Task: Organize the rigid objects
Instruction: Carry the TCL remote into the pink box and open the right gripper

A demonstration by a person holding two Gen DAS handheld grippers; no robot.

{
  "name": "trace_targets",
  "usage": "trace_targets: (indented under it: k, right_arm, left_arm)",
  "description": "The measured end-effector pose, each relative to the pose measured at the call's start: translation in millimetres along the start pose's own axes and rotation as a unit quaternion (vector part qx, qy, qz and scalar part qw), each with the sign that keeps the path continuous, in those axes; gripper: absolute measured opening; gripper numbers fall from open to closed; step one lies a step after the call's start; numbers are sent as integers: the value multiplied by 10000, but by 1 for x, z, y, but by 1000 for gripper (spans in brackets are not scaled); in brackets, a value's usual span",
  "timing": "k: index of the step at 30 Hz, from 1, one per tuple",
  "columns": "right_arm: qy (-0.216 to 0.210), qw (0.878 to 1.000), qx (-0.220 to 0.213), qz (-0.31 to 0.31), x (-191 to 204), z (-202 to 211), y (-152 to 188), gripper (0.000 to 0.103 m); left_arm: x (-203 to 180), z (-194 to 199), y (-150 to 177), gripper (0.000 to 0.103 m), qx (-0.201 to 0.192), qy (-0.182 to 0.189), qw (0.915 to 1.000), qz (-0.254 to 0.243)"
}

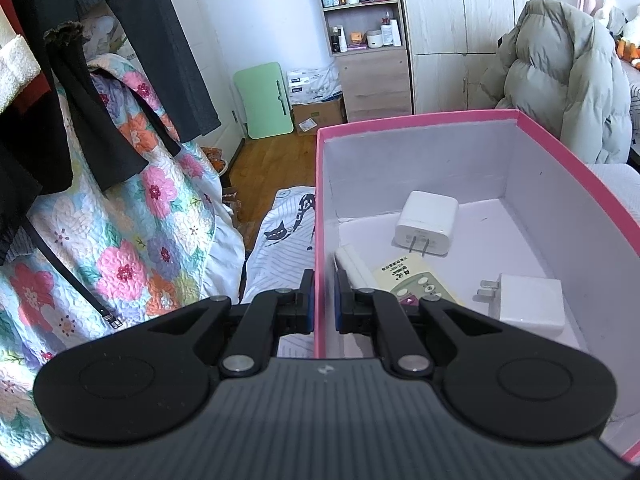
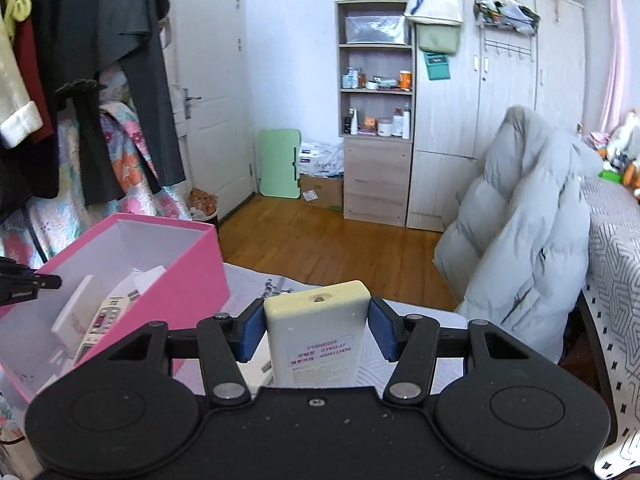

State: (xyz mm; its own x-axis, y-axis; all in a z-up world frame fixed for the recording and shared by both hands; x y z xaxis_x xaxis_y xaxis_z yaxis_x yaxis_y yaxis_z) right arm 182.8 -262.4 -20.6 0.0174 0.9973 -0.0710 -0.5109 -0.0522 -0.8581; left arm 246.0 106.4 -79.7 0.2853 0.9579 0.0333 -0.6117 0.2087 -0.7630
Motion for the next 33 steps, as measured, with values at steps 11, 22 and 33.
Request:
trace_targets:
  k: [11,22,33]
  right_arm:
    - [-439,9976,-300,434,41,26,-33,60]
    - [-1657,9825,-593,610,110,40,-91,60]
    - [-2583,9552,235,1428,221,-42,-83,60]
  left_arm:
    - [-1,1,-1,6,29,-15,10000,-37]
    - [0,2,-1,6,15,30,10000,0]
    - [0,1,-2,6,39,44,10000,34]
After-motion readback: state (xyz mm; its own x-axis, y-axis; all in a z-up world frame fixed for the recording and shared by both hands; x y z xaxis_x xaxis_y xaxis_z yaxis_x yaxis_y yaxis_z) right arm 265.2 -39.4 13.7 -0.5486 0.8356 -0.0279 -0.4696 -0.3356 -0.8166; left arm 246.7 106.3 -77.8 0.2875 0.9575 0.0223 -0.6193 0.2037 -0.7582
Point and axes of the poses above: each gripper's, at about its wrist camera, not at the fingertips, and z roughly against the way its jaws point, x to its left, y to its underside, the point moved 9 cm from there along -z, roughly the way its jaws point, and after that the axes turned 13 degrees about y, right-handed, at the moved point
